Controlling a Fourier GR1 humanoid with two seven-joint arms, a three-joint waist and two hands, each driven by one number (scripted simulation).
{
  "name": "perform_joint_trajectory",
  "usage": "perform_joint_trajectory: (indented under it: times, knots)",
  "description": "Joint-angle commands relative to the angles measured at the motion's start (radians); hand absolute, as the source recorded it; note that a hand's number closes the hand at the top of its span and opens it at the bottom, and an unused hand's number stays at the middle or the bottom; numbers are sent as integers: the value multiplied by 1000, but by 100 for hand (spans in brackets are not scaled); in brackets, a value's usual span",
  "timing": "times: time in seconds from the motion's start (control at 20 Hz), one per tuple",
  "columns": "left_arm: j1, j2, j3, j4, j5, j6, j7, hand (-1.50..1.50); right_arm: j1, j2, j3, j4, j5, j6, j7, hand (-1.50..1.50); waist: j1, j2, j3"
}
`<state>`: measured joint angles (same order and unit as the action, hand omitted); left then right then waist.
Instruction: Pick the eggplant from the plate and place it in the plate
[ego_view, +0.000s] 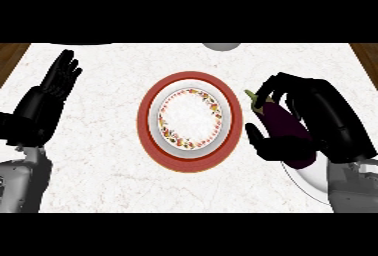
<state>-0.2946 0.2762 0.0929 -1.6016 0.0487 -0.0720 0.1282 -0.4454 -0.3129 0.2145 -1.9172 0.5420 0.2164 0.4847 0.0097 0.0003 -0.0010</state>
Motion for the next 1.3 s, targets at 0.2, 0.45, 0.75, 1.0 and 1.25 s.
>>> perform_joint_trajectory:
  times: [0.2,0.45,0.75,1.0,1.25]
  knots:
    - [-21,-5,6,24,-7,-7,5,0,-214,252,127,316,127,-89,63,150,7,3,0]
    - [29,-21,-10,-23,-27,-12,-17,0,-296,295,70,554,176,-153,-25,150,3,3,1]
    - [72,-8,28,-28,17,-57,-47,0,-410,312,187,795,154,-307,5,150,14,3,1]
    - [-9,-25,7,24,-8,-34,-21,0,-475,313,195,1031,-1,-470,-35,150,33,9,1]
    - [9,-53,-21,34,-43,-19,-52,0,-503,313,274,1159,-190,-555,-140,-150,46,12,1]
